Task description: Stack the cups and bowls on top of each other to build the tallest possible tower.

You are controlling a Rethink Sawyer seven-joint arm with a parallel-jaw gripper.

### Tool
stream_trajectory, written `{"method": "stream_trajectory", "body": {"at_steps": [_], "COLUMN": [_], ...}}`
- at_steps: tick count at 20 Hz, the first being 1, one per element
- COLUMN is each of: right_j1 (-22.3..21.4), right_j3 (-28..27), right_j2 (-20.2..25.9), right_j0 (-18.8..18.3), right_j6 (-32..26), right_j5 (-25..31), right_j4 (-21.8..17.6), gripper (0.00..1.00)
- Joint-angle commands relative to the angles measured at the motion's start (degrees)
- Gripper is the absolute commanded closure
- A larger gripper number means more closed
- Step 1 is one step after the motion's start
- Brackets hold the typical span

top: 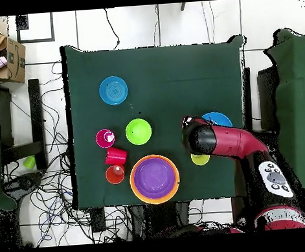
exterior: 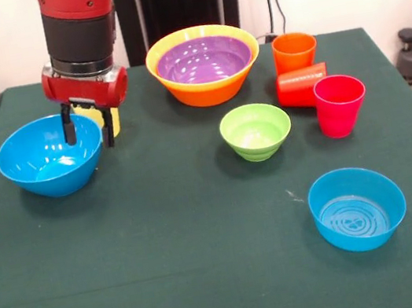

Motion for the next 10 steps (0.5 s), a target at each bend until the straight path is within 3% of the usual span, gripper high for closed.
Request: {"method": "stream_trajectory", "body": {"at_steps": [1,10], "right_j1": [4.7,8.1], "right_j3": [-0.7,-2.7], "right_j2": [2.8,3.0], "right_j0": [0.1,-0.8], "right_j6": [3.7,3.0], "right_j5": [-3.9,-6.5], "right_j4": [-2.7,-3.2], "gripper": [0.00,0.00]}}
